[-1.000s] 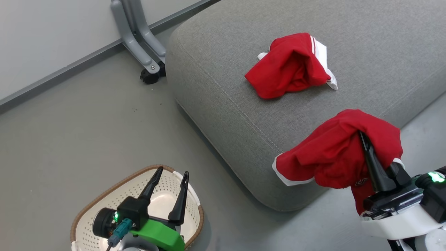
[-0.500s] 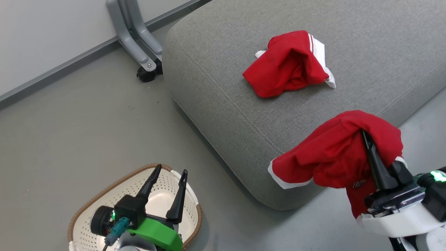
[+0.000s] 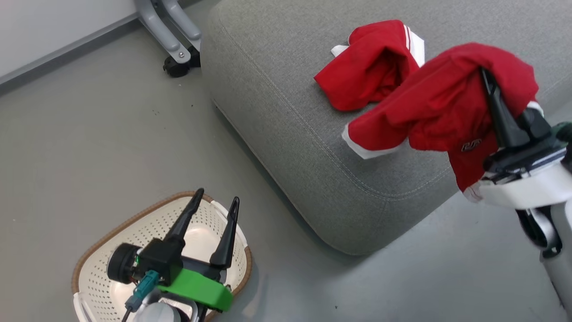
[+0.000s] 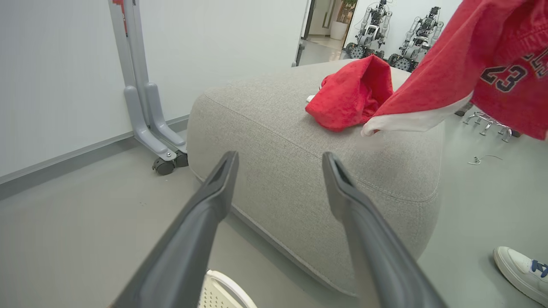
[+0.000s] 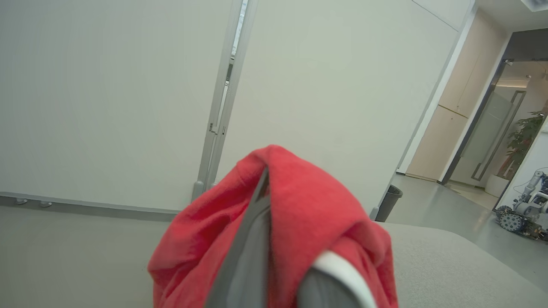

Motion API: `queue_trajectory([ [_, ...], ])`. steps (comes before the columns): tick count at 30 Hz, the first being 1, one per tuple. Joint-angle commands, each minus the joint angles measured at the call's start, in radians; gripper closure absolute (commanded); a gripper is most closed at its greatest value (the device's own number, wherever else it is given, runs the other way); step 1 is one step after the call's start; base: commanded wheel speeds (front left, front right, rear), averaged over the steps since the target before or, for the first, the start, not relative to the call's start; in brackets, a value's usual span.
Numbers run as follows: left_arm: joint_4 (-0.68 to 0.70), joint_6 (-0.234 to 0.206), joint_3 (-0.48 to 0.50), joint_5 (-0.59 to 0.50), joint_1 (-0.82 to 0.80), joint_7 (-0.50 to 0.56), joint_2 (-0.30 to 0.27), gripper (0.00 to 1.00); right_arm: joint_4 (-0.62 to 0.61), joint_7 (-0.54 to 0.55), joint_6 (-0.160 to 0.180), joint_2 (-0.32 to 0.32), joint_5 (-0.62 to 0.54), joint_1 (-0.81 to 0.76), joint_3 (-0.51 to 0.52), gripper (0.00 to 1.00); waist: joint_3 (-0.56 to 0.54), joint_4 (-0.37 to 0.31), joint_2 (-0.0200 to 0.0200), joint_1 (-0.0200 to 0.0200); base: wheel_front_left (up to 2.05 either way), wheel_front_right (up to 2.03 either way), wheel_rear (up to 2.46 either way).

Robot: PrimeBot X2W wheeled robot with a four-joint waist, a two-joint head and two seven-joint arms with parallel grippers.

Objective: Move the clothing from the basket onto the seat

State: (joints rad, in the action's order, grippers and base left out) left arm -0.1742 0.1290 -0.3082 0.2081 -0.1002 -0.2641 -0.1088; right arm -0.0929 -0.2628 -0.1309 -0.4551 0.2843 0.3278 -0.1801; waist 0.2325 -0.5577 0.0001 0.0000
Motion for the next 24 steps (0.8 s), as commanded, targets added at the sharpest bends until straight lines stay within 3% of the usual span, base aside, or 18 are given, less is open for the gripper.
queue_trajectory([
  [1, 0.019, 0.002, 0.010, -0.009, -0.025, 0.000, -0.005, 0.00, 0.022, -0.003, 0.000, -0.009, 0.012, 0.052, -0.014, 1.00, 0.036, 0.001, -0.0001, 0.0000, 0.00, 0.00, 0.00],
  [16, 0.090, 0.002, -0.031, -0.049, -0.131, 0.000, -0.057, 0.00, 0.253, -0.003, 0.000, -0.076, 0.066, 0.452, -0.006, 1.00, 0.202, 0.090, -0.0001, 0.0000, 0.00, 0.00, 0.00],
  [24, 0.098, 0.002, -0.042, -0.063, -0.178, 0.000, -0.079, 0.00, 0.381, -0.003, 0.001, -0.094, 0.086, 0.603, 0.082, 1.00, 0.290, 0.131, -0.0001, 0.0000, 0.00, 0.00, 0.00],
])
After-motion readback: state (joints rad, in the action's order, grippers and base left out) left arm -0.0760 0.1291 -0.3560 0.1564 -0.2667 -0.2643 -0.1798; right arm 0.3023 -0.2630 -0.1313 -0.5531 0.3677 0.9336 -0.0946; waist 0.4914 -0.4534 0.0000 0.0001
